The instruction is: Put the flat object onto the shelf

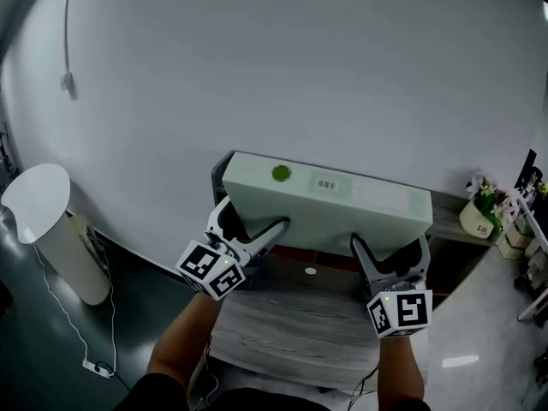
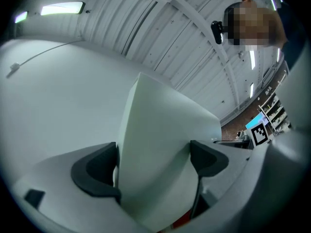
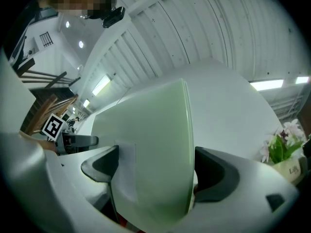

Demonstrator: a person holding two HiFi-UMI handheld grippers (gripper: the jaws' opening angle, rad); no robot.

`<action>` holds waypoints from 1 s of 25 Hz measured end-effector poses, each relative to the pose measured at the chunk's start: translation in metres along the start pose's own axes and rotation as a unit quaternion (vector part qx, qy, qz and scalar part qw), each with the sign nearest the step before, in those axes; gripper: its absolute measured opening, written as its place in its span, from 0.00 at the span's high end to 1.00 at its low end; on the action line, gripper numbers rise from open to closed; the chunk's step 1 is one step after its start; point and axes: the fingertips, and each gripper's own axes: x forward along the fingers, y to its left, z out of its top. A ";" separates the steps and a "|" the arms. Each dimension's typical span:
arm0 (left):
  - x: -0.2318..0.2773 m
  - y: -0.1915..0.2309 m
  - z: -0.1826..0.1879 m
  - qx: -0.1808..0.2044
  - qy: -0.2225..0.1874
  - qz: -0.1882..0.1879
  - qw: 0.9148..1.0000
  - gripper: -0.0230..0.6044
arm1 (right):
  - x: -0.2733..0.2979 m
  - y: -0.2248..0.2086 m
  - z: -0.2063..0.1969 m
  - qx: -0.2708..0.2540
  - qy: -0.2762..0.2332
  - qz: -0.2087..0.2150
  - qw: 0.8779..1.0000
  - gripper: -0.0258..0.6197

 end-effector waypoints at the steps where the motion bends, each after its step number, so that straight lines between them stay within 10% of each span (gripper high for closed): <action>1: 0.006 -0.001 0.006 -0.004 -0.002 0.001 1.000 0.21 | 0.004 -0.005 0.009 -0.003 -0.007 0.002 1.000 0.20; 9: 0.071 0.000 0.054 0.012 -0.007 -0.005 1.000 0.21 | 0.041 -0.054 0.050 0.003 -0.036 -0.001 0.999 0.20; 25: 0.186 0.038 -0.023 -0.062 0.068 -0.002 0.996 0.21 | 0.108 -0.143 -0.017 0.053 0.035 -0.013 0.998 0.20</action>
